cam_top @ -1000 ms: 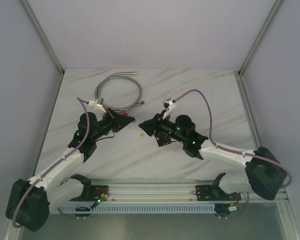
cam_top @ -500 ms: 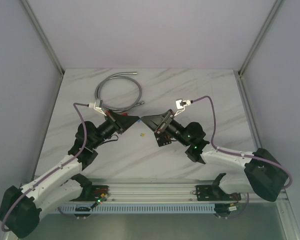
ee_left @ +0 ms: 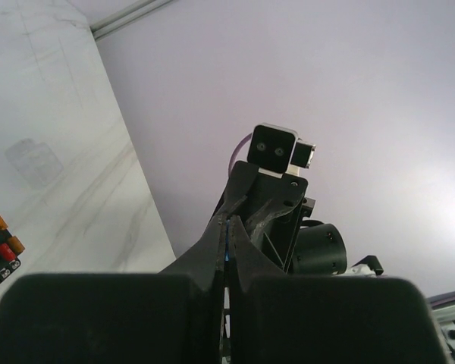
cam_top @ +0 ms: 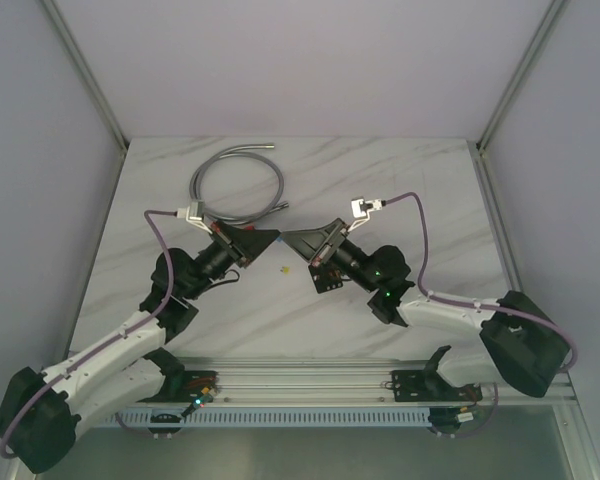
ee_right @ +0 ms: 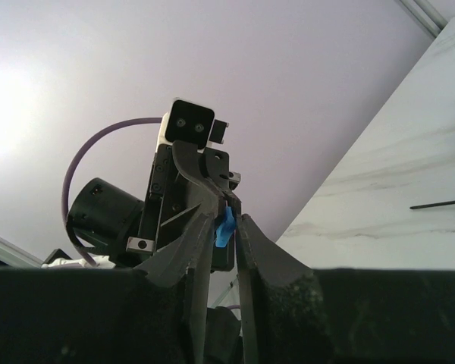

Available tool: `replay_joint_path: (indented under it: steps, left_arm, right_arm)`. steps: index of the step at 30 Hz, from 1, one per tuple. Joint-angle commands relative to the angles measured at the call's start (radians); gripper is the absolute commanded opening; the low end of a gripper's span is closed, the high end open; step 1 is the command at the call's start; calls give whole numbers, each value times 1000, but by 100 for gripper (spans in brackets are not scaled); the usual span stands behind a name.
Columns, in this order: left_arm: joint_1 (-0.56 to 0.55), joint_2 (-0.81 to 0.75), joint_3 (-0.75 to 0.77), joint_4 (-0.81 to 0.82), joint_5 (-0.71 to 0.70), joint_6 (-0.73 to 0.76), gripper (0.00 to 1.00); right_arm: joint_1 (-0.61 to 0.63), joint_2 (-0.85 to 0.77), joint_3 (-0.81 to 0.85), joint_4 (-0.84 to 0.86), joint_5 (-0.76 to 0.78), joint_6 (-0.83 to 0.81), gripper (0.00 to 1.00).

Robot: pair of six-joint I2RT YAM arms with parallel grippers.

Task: Snap on the fuse box
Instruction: Pick up the fuse from the center of the board.

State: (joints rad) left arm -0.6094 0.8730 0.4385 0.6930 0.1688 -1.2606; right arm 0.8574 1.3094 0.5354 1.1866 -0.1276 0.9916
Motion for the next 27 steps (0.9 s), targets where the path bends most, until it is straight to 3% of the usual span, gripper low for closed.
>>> replay_joint_path:
  steps: [1, 10, 15, 18, 22, 27]
  left_arm:
    - [-7, 0, -16, 74, -31, -14, 0]
    - [-13, 10, -22, 65, -34, -11, 0]
    - [-13, -31, -31, -31, -88, 54, 15]
    - [-12, -62, -19, -146, -134, 127, 32]
    - [3, -81, -2, -281, -176, 232, 45]
    - [28, -49, 38, -431, -192, 369, 58]
  right_arm:
    - [6, 15, -12, 87, -15, 18, 23]
    - [6, 30, -2, 67, -20, 18, 4]
    - [-2, 1, 0, -22, -17, -21, 0]
    - [-18, -30, 6, -139, -17, -57, 0]
    - [-52, -69, 35, -359, -33, -111, 0]
    - [-84, -90, 145, -805, -1, -242, 0]
